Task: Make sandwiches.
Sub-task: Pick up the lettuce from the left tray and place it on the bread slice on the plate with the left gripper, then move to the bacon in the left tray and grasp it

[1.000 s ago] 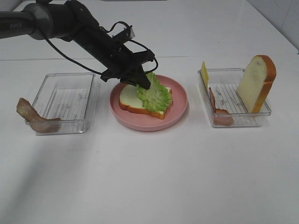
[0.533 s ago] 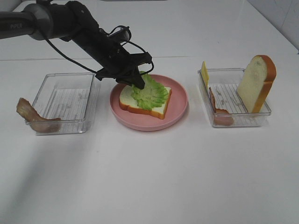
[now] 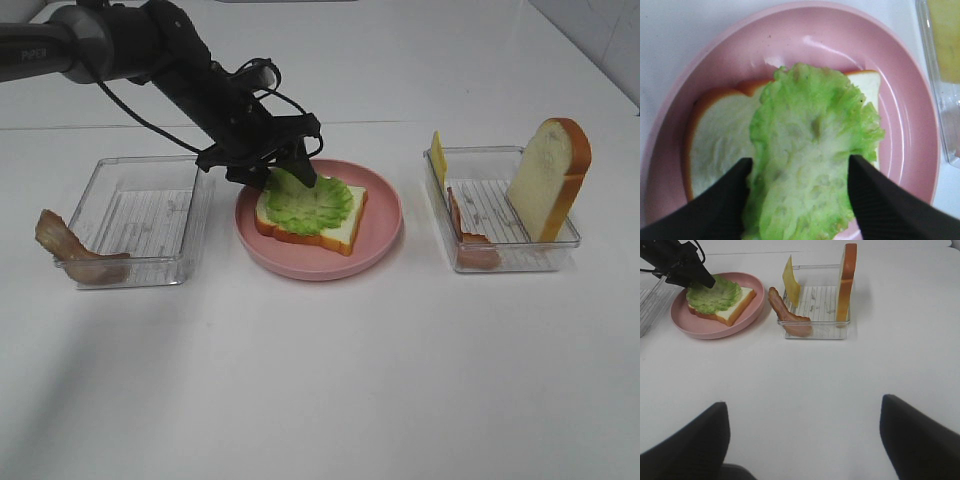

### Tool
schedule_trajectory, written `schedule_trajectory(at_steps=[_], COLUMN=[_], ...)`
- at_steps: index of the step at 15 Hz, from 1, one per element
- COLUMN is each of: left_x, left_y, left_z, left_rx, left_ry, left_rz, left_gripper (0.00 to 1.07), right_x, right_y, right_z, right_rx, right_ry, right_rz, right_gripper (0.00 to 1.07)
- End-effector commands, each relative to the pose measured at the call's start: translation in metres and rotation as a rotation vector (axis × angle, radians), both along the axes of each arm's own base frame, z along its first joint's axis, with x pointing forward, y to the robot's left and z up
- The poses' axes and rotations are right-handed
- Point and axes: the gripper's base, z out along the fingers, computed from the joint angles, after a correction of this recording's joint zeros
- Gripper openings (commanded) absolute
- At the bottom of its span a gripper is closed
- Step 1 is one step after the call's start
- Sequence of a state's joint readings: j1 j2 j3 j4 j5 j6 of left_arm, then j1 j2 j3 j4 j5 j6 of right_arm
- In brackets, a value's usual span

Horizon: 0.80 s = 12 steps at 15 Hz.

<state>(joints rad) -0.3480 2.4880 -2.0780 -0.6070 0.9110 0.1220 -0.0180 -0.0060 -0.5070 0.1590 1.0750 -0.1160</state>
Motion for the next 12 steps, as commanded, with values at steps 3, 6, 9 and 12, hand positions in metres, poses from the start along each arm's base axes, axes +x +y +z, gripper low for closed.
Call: schedule_trajectory(at_steps=[3,6,9,12], left_x=[0.007,0.009,0.009,0.008], left_y=[0.0,0.013,0.029,0.037], left_z=[0.045,0.072,0.088,0.105], left_rx=[0.031,0.195,0.362,0.384], left_ry=[-0.067,-0.072,-0.076,-0.118], left_rz=[-0.028,0.005,0.029,0.058], left_gripper=[0.76,0.76,0.76,0.76], right_x=[-0.001,-0.001,-0.001,-0.001], right_y=[0.0,0.0,0.0,0.0], right_z=[0.0,0.0,0.0,0.0], right_rx=[0.002,0.002,0.002,0.002], right_ry=[-0.022,-0.022,-0.022,-0.022], right_rz=[-0.002,-0.002,-0.002,-0.002], right_gripper=[0.77,0.77,0.77,0.77])
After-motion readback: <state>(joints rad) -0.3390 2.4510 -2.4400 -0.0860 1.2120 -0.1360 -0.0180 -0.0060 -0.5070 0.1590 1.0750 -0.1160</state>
